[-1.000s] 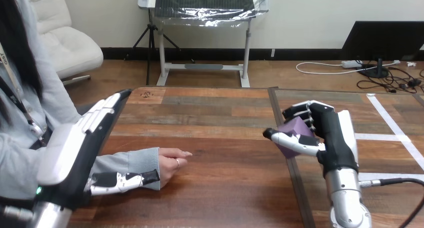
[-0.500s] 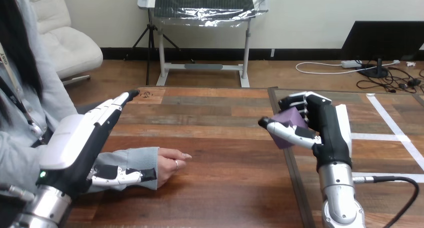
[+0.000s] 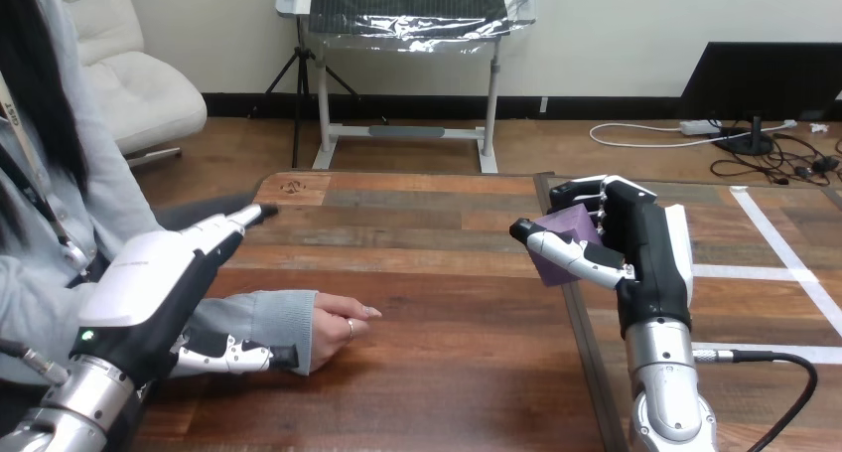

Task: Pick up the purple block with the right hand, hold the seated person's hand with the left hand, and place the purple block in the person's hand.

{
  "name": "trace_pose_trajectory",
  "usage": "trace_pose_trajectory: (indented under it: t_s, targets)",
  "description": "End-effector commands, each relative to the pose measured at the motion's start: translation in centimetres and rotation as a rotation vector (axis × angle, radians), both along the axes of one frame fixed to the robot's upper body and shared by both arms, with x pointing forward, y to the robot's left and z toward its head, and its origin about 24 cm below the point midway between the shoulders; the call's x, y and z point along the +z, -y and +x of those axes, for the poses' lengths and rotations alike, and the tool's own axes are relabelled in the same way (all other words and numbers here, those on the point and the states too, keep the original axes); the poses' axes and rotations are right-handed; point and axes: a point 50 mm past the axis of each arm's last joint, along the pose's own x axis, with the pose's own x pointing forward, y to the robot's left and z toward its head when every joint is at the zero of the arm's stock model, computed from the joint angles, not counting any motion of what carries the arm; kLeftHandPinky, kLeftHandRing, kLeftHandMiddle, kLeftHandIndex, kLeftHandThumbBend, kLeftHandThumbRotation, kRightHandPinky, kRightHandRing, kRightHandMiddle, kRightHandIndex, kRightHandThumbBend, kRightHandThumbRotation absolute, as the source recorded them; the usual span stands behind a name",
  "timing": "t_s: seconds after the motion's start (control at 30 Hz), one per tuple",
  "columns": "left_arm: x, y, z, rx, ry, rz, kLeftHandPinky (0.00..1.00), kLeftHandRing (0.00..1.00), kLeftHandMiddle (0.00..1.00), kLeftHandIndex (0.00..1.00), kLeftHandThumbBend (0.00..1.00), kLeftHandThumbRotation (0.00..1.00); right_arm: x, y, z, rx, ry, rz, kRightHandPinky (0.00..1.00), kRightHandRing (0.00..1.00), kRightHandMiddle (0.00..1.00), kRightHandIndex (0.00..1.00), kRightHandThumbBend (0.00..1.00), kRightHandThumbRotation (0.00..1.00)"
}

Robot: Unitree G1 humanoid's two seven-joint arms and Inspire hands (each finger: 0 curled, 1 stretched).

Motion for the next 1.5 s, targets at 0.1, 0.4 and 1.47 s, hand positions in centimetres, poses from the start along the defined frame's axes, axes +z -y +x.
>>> trace_pose_trajectory:
  t_s: [0.1,0.4,1.47]
  targets:
    - [2.0,0.1,2.5,-0.027,0.056,0.065,0.81,0.85,0.84,0.86,1.00,0.37,3.5,-0.6,1.7,0.010,0.159,0.043,0.33,0.40,0.47,0.48,0.78,0.00]
    - [2.2,0.4,3.1,-0.045,0.048,0.120,0.74,0.80,0.80,0.81,1.00,0.29,3.8,-0.6,1.6,0.010,0.174,0.077,0.33,0.40,0.47,0.47,0.78,0.00]
    - [2.7,0.8,4.3,-0.062,-0.006,0.256,0.58,0.65,0.69,0.70,1.00,0.05,4.9,-0.4,0.7,0.041,0.222,0.138,0.33,0.39,0.46,0.46,0.77,0.00]
